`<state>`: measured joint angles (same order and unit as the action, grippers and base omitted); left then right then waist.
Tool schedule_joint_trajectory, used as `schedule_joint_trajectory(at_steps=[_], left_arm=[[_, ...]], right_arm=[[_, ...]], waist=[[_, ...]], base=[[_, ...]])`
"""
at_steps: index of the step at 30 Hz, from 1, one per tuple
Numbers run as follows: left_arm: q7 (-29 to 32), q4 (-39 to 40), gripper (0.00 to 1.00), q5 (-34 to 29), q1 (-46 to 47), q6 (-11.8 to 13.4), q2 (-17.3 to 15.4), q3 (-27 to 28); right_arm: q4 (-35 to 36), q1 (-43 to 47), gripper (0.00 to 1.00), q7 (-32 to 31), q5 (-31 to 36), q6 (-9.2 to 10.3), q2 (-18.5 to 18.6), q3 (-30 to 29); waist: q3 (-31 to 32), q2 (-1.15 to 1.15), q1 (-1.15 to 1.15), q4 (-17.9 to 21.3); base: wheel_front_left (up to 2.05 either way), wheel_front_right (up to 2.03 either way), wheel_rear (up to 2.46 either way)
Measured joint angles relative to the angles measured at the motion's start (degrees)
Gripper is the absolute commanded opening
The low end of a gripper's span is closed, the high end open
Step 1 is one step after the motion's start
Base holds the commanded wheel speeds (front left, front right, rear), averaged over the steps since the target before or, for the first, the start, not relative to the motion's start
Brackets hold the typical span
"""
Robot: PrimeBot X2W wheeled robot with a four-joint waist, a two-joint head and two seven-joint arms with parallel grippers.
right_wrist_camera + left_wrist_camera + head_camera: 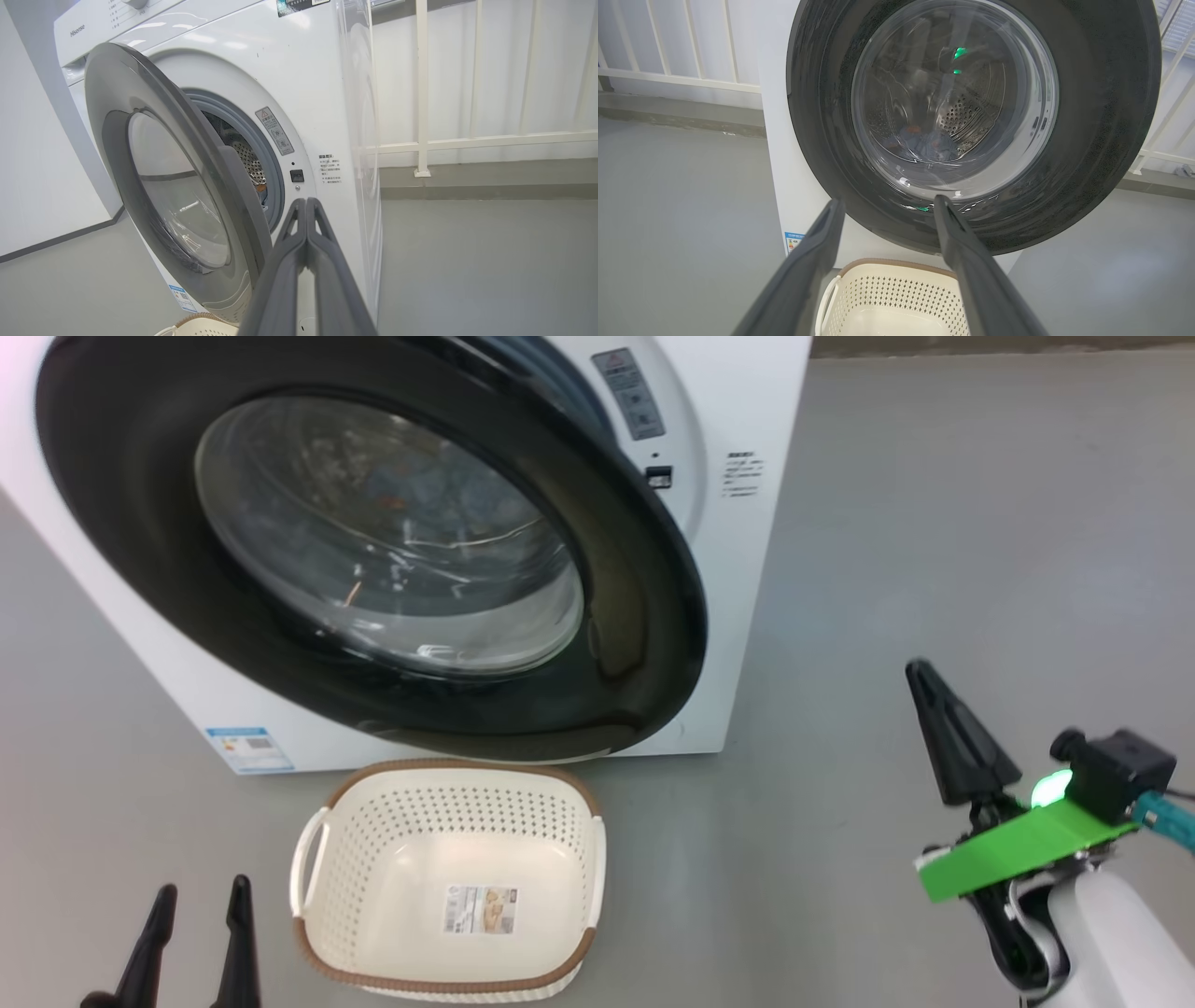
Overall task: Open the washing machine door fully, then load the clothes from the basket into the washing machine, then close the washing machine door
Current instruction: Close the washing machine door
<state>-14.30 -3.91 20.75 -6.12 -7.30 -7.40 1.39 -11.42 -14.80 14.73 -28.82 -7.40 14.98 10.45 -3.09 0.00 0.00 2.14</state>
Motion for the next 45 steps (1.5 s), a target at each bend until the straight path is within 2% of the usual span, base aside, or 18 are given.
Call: schedule_joint_trajectory(at_steps=[5,10,26,35,45], left_arm=[[0.0,-0.04,1.0,0.0,1.31,-0.01,0.0,-0.79],[0.0,-0.26,1.0,0.02,2.13,0.0,0.02,-1.71],[-0.01,-0.76,1.0,0.63,7.33,-0.01,0.01,-3.65],[-0.02,-0.74,1.0,0.81,8.08,-0.01,0.01,-3.71],[-0.16,-0.04,1.0,0.88,9.75,-0.01,-0.03,-4.14]], right_arm=[[0.96,-3.09,0.0,0.0,0.01,0.0,0.42,0.6],[0.22,-5.77,0.0,0.0,-0.02,0.0,0.99,3.87],[-8.33,-15.12,0.0,0.0,-2.35,0.0,3.59,14.88],[-11.23,-18.44,0.0,0.0,-3.6,0.0,5.09,16.49],[-12.01,-21.43,0.0,0.0,-3.6,-0.02,6.22,14.79]], waist=[[-0.85,0.0,0.0,-1.69],[-2.22,0.0,0.0,-4.25],[-8.47,0.0,0.0,-11.02],[-11.17,0.0,0.0,-13.08],[-14.62,0.0,0.0,-13.74]], base=[[0.0,0.0,0.0],[0.0,0.0,0.0],[0.0,0.0,0.0],[0.0,0.0,0.0],[0.0,0.0,0.0]])
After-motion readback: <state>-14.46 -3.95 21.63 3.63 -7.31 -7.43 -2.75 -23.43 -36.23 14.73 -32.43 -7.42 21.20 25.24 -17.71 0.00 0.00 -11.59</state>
